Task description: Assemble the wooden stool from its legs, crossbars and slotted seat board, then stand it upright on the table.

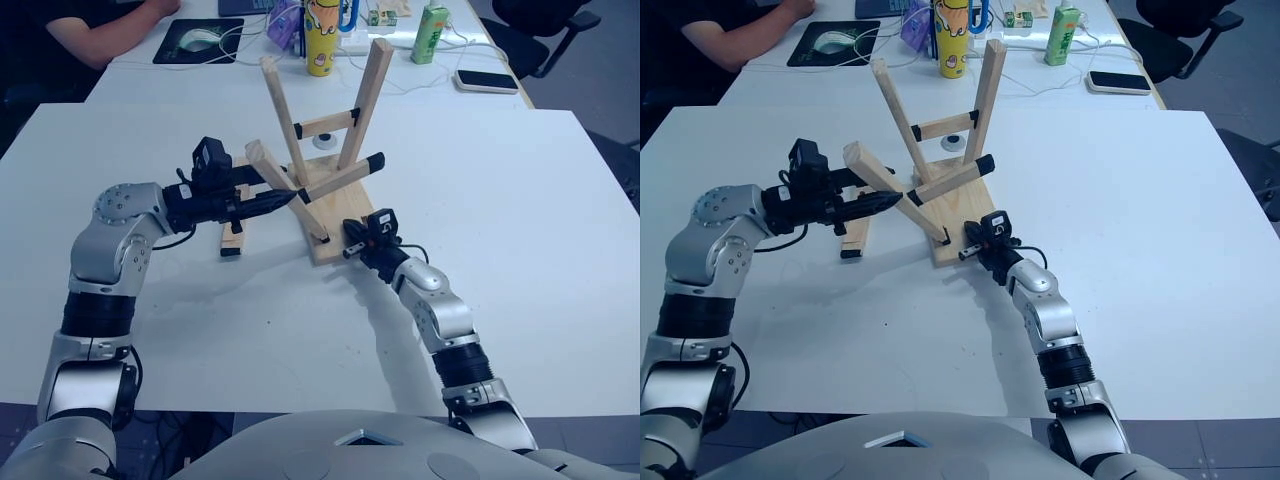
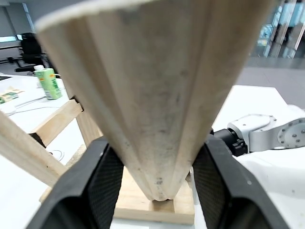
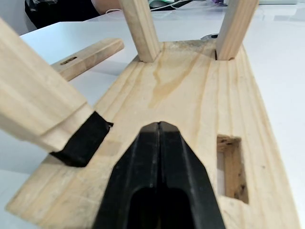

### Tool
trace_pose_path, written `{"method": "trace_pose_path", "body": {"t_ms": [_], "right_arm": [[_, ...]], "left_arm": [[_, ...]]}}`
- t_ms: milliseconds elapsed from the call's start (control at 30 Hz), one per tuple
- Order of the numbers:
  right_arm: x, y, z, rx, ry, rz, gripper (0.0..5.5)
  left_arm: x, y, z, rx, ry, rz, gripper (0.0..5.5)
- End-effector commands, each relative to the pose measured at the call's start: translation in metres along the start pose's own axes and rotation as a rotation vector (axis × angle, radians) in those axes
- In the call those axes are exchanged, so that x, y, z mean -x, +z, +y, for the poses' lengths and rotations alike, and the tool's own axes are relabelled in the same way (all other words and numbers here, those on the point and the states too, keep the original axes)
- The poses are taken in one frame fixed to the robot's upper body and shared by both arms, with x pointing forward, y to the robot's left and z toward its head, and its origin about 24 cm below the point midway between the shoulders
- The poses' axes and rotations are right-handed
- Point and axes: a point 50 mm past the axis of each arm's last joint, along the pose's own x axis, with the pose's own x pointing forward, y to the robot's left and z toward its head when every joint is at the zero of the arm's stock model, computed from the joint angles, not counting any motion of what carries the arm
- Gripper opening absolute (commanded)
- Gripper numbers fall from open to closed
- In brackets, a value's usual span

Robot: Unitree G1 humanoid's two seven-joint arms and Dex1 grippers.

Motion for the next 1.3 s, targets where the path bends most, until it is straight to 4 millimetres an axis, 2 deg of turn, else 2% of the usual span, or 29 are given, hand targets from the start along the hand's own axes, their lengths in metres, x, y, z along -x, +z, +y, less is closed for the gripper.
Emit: {"method": "trace_pose_path", "body": {"t_ms": [33,167,333,533,633,733,800,933,1100,1200,1300], "right_arm": [[0.004,-0.026,0.001,0.014,0.015,0.146,0.00],[0.003,-0.028,0.002,0.054,0.032,0.178,0.00],[0.002,-0.029,0.003,0.077,0.054,0.193,0.00],[0.003,-0.032,0.003,0.085,0.063,0.205,0.00],[0.003,-0.032,0.003,0.089,0.065,0.213,0.00],[0.002,-0.034,0.003,0.091,0.067,0.225,0.00],[0.002,-0.035,0.002,0.091,0.063,0.237,0.00],[0.002,-0.038,0.000,0.088,0.052,0.260,0.00],[0.002,-0.041,-0.002,0.096,0.053,0.288,0.00],[0.004,-0.044,0.000,0.095,0.066,0.299,0.00],[0.005,-0.046,0.001,0.084,0.066,0.302,0.00]], "left_arm": [[-0.003,-0.006,0.007,-0.036,-0.049,0.178,2.05],[-0.011,-0.011,0.004,-0.035,-0.105,0.237,2.05],[-0.015,-0.037,-0.006,0.039,-0.094,0.278,2.05],[-0.014,-0.074,-0.034,0.144,-0.133,0.346,2.05],[-0.018,-0.070,-0.036,0.173,-0.146,0.318,2.05],[-0.022,-0.055,-0.021,0.287,-0.092,0.211,2.05],[-0.023,-0.054,-0.014,0.315,-0.078,0.219,2.05],[-0.026,-0.070,-0.012,0.312,-0.063,0.322,2.05],[-0.023,-0.097,-0.039,0.224,-0.175,0.466,2.05],[-0.023,-0.099,-0.048,0.180,-0.207,0.472,2.05],[-0.030,-0.089,-0.033,0.183,-0.121,0.401,2.05]]}}
